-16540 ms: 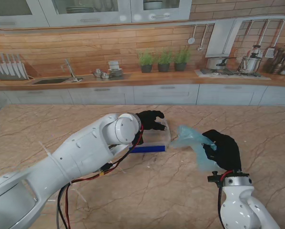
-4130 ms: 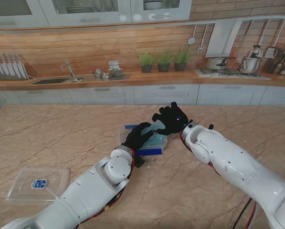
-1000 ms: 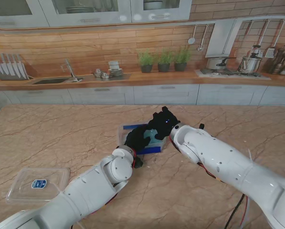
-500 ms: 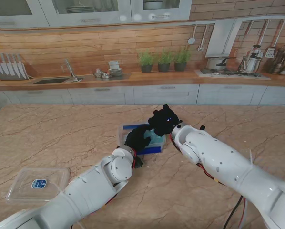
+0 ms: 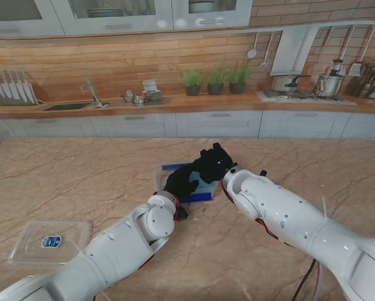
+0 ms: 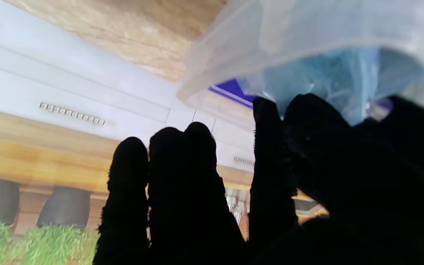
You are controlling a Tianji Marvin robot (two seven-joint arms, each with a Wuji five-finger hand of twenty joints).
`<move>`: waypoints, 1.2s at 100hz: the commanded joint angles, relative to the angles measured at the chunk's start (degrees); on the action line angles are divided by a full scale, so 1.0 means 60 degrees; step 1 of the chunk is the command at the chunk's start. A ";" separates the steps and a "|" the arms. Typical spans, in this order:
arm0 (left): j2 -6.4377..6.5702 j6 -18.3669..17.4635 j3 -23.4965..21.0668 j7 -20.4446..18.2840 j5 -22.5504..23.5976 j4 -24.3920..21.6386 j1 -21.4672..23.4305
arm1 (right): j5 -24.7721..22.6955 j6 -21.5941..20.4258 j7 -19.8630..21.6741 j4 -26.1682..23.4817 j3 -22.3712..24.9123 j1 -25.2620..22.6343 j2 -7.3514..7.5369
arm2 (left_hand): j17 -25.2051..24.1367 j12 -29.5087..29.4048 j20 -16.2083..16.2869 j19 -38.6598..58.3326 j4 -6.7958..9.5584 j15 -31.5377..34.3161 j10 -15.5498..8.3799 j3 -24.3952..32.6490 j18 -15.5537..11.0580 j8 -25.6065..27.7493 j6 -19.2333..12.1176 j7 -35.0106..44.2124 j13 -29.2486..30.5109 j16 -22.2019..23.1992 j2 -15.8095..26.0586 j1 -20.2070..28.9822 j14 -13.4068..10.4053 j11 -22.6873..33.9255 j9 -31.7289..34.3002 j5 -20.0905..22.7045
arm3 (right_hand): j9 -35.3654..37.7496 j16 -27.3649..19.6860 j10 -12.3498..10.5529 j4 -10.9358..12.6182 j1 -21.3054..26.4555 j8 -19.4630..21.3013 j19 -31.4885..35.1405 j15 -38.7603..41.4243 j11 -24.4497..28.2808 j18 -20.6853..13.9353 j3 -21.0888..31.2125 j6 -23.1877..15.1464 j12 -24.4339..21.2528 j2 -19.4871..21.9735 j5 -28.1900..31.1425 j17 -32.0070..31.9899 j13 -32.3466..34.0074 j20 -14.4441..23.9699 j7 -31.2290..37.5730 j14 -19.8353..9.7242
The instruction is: Fold the bubble film and place it into the plastic crate
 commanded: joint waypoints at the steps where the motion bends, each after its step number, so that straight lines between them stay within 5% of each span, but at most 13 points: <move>1: 0.0019 0.0114 0.0069 -0.0170 -0.0085 0.0295 0.0321 | -0.0001 -0.0100 0.0101 0.0167 -0.0172 0.0084 -0.0146 | 0.0036 -0.0024 0.0085 0.0127 0.0200 -0.0060 0.0059 -0.0218 0.0060 0.0066 -0.0274 0.0201 0.0010 0.0043 0.0023 0.0070 0.0059 -0.0005 -0.0323 0.0089 | 0.0309 -0.0100 0.0165 0.0004 0.0192 -0.0068 0.0413 0.0233 0.0073 0.0038 -0.0011 -0.0026 -0.0095 0.0078 0.0304 -0.0044 0.0175 0.0175 0.0176 -0.0136; 48: 0.0172 0.0091 -0.0243 -0.0072 -0.0194 -0.0217 0.0537 | 0.0776 -0.0544 0.0544 0.1595 -0.1848 0.0883 -0.0776 | 0.0066 -0.0079 -0.0079 -0.0205 0.0230 -0.0179 0.0002 -0.0362 -0.0015 0.0006 -0.0292 0.0082 0.0020 -0.0022 0.0103 -0.0036 0.0011 -0.0100 -0.0326 0.0018 | 0.0673 -0.0156 0.0061 -0.0019 0.0284 -0.0356 0.0423 0.0207 0.0031 0.0076 0.0294 0.0015 -0.0205 -0.0435 0.0831 0.0005 0.0296 0.0149 0.0260 -0.0106; 95: 0.0194 -0.0032 -0.0186 -0.0095 -0.0087 -0.0157 0.0507 | -0.0211 0.0243 0.0501 -0.0764 0.0845 -0.0501 0.0104 | 0.0078 -0.0127 -0.0171 -0.0405 0.0238 -0.0291 0.0007 -0.0666 -0.0038 -0.0032 -0.0313 0.0020 0.0006 -0.0082 0.0205 -0.0153 -0.0002 -0.0185 -0.0337 0.0021 | 0.0163 -0.0546 0.0194 0.0014 -0.0737 -0.0052 0.0079 -0.0661 -0.0638 0.0164 -0.0187 0.0560 -0.0589 -0.0740 -0.0256 -0.0297 -0.0149 0.0040 -0.0446 0.0067; 120: 0.0205 -0.0071 -0.0219 -0.0058 -0.0078 -0.0196 0.0525 | -0.0559 0.0343 0.0320 -0.1384 0.1682 -0.1043 0.0262 | 0.0086 -0.0131 -0.0187 -0.0448 0.0255 -0.0311 -0.0001 -0.0733 -0.0045 -0.0036 -0.0310 0.0014 0.0010 -0.0093 0.0219 -0.0211 0.0004 -0.0190 -0.0333 0.0027 | 0.0218 -0.0620 0.0204 0.0015 -0.0531 0.0088 0.0061 -0.0742 -0.0689 0.0191 -0.0335 0.0453 -0.0676 -0.0648 -0.0220 -0.0297 -0.0120 0.0043 -0.0365 0.0114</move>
